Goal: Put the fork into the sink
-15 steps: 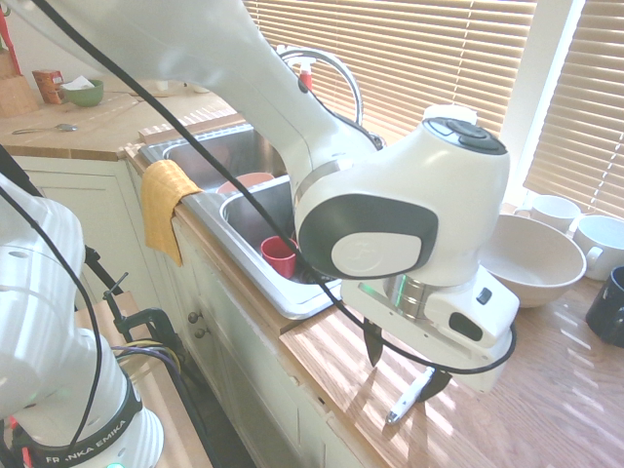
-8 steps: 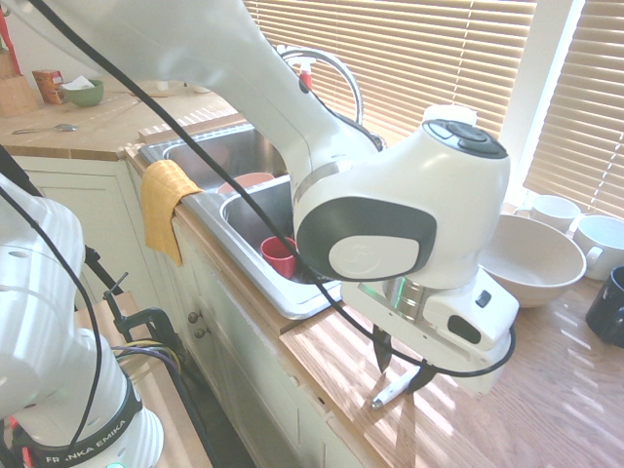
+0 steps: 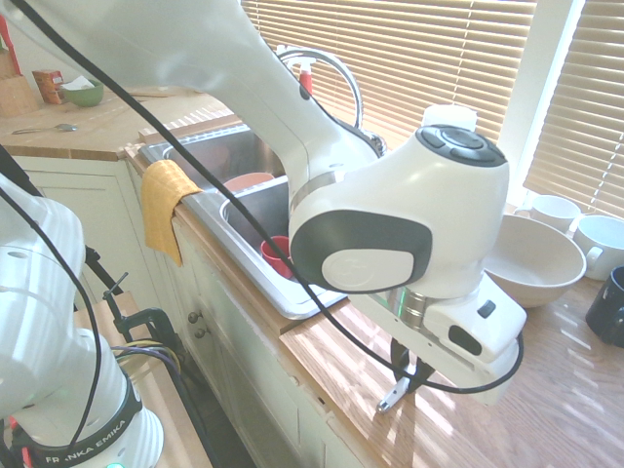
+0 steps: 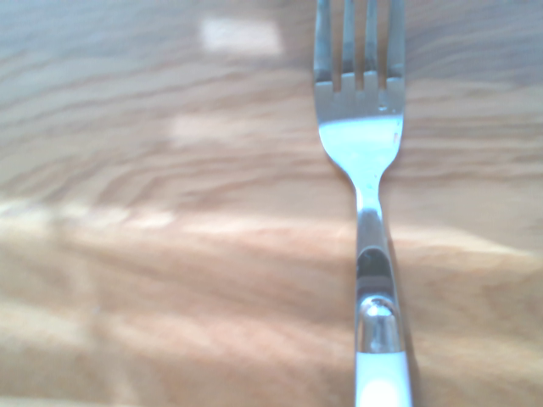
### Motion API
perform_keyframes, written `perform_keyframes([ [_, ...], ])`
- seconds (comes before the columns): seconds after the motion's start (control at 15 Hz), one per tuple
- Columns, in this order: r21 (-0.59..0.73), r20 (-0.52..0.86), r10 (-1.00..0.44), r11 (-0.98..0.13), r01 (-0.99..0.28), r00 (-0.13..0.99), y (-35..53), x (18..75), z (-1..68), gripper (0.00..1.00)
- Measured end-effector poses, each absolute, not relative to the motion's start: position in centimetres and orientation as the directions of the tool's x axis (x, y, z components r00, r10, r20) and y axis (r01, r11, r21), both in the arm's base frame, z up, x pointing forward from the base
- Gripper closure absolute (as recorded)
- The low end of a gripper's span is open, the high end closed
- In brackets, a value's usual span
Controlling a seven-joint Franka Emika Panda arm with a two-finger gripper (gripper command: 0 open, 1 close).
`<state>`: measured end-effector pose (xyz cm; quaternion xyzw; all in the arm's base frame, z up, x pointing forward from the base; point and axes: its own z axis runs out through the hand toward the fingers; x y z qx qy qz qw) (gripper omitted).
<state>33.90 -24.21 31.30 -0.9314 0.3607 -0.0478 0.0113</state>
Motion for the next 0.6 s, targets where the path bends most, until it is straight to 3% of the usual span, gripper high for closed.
perform_keyframes([
  [0.33, -0.035, 0.146, -0.686, -0.723, -0.690, 0.712, -24.4, 33.7, 32.7, 1.00],
  [0.6, -0.072, 0.230, -0.665, -0.740, -0.669, 0.711, -21.2, 33.8, 40.1, 1.00],
])
